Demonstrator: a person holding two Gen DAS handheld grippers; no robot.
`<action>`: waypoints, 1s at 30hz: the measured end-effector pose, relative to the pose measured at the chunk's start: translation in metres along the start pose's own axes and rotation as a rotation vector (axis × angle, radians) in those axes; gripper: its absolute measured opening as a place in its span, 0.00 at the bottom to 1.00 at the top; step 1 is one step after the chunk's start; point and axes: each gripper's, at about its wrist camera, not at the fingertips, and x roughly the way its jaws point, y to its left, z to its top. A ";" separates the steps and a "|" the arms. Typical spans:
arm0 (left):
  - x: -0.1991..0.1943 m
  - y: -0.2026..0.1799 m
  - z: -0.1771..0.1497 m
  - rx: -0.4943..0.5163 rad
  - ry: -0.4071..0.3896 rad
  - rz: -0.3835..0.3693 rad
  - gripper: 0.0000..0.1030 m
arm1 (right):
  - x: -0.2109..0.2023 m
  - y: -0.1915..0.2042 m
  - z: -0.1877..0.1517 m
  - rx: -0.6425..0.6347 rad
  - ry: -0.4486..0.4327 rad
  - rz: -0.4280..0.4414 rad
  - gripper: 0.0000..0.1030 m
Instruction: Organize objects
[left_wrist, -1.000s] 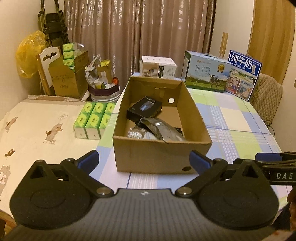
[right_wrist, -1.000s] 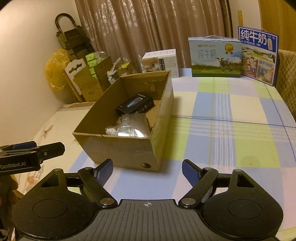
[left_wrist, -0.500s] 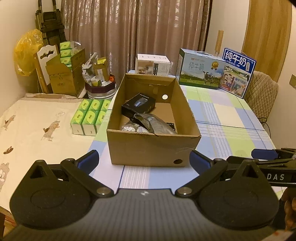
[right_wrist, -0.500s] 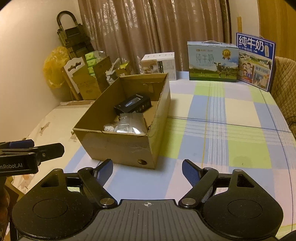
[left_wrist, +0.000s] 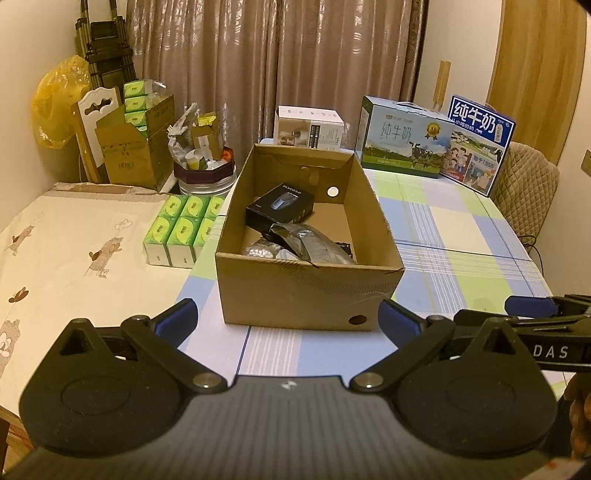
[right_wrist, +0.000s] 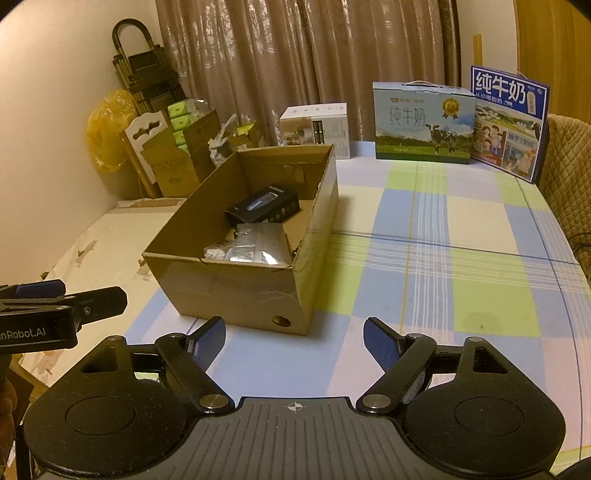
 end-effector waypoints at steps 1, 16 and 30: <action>0.000 0.000 0.000 0.002 0.001 0.001 0.99 | 0.000 0.000 0.000 0.000 -0.001 -0.001 0.77; 0.001 -0.003 -0.001 0.017 -0.001 0.018 0.99 | 0.001 -0.005 -0.001 -0.003 0.001 -0.025 0.77; 0.002 -0.005 -0.002 0.037 0.003 0.014 0.99 | 0.005 -0.007 -0.003 0.000 0.010 -0.036 0.77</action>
